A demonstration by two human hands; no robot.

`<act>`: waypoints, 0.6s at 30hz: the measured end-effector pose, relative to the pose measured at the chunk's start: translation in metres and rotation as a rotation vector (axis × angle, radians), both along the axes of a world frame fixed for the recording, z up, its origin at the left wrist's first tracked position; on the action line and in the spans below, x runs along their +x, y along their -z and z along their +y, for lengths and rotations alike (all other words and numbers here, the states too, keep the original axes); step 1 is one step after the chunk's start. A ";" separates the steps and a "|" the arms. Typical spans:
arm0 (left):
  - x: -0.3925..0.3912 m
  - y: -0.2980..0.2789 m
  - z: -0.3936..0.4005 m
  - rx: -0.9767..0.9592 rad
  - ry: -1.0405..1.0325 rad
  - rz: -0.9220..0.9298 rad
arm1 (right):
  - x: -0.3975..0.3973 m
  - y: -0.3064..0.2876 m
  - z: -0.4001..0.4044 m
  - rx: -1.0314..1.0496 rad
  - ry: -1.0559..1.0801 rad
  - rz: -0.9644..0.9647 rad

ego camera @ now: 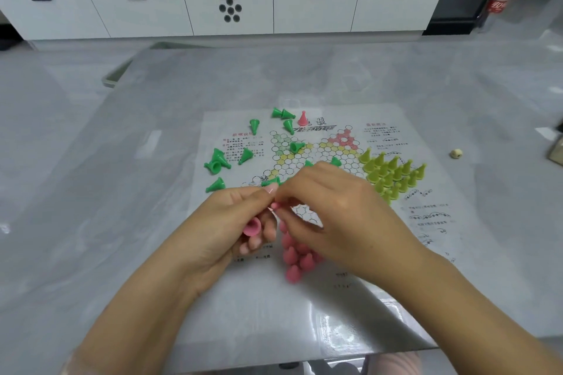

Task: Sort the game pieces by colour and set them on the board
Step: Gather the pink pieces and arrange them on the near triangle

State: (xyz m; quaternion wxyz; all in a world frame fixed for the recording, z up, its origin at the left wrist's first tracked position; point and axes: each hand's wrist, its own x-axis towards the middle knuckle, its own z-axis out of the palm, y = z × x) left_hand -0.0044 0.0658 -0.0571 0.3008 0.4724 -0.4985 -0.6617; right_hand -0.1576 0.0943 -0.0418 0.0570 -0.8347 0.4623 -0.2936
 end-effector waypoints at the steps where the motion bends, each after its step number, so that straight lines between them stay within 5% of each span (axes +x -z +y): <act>1: 0.001 0.000 0.000 -0.006 0.019 0.010 | -0.003 -0.002 0.000 0.054 0.012 -0.052; 6: 0.006 -0.002 -0.001 0.013 0.076 0.073 | -0.033 -0.004 -0.008 0.324 0.114 -0.436; 13: 0.011 -0.002 -0.015 0.211 -0.357 0.214 | -0.064 0.015 -0.020 0.476 0.203 -0.133; 18: 0.015 -0.001 -0.018 0.236 -0.405 0.232 | -0.066 0.021 -0.021 0.562 0.135 -0.044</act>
